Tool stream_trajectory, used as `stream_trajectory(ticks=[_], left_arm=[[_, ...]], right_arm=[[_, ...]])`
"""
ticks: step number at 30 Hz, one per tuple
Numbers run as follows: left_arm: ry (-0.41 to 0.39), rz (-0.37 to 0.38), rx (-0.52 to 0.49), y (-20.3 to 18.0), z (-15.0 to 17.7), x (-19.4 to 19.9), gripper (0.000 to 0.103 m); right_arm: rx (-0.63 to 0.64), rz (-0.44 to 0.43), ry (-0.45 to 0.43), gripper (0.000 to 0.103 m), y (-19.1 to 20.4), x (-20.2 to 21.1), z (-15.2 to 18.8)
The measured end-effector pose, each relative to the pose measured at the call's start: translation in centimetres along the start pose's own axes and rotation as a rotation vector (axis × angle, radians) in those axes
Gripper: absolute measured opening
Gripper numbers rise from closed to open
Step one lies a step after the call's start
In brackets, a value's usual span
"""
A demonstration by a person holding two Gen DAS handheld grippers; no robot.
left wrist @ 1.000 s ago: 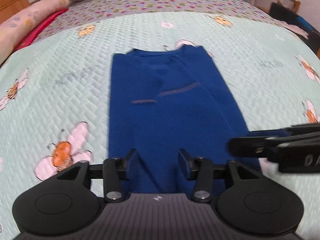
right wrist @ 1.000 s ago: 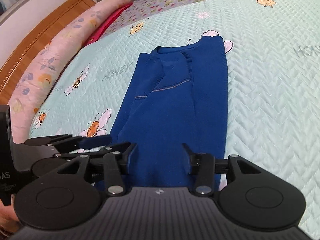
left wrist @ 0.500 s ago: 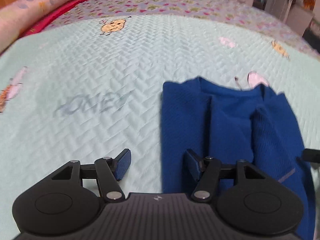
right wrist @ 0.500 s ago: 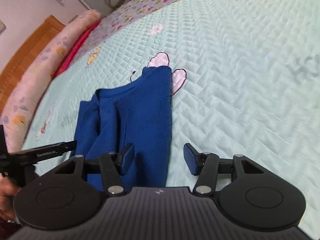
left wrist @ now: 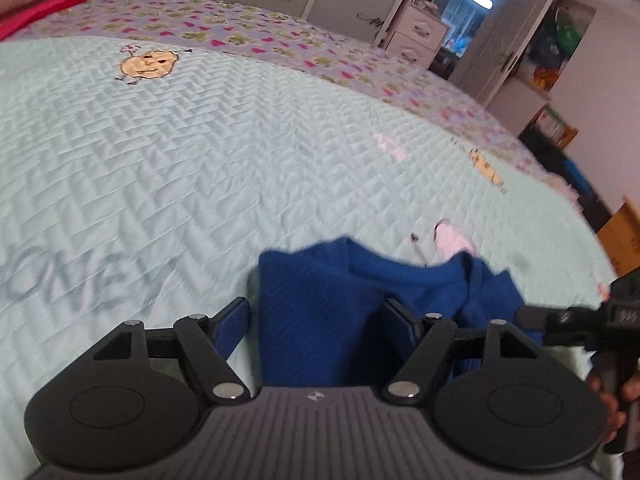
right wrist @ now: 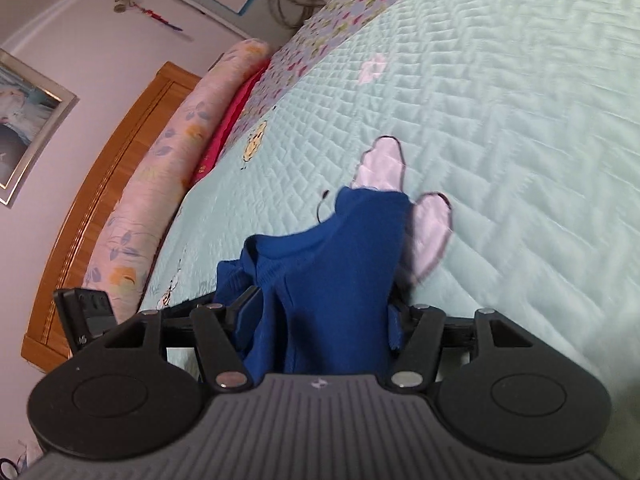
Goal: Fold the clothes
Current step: 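Grasp the sweatshirt hem end with both grippers side by side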
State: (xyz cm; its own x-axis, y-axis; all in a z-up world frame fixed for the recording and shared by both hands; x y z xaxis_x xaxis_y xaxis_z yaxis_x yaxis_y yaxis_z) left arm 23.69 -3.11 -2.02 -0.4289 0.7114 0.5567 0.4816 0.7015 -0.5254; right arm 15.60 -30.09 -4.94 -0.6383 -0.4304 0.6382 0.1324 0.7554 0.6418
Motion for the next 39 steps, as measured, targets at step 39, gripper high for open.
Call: stream_trajectory(ticks=[39], left_arm=[[0.05, -0.205, -0.273, -3.3, 1.1, -2.1, 0.069]], right_arm=[[0.103, 0.009, -0.072, 0.025, 0.3, -0.7, 1.1]])
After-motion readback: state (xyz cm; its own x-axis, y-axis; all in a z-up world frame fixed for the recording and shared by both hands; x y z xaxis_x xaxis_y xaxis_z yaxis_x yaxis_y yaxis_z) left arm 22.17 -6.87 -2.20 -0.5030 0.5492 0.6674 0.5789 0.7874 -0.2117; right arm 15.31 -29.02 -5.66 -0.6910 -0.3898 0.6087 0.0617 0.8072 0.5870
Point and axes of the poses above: each gripper's, at about its wrist camera, not at the fingertips, and x roughly against the way its jaws point, y to its left, z to its underside, the point moved 6 cm from there along -x, roughly the way its jaws point, and after that the axes turned 13 degrees about z, right-handed, at the moved point
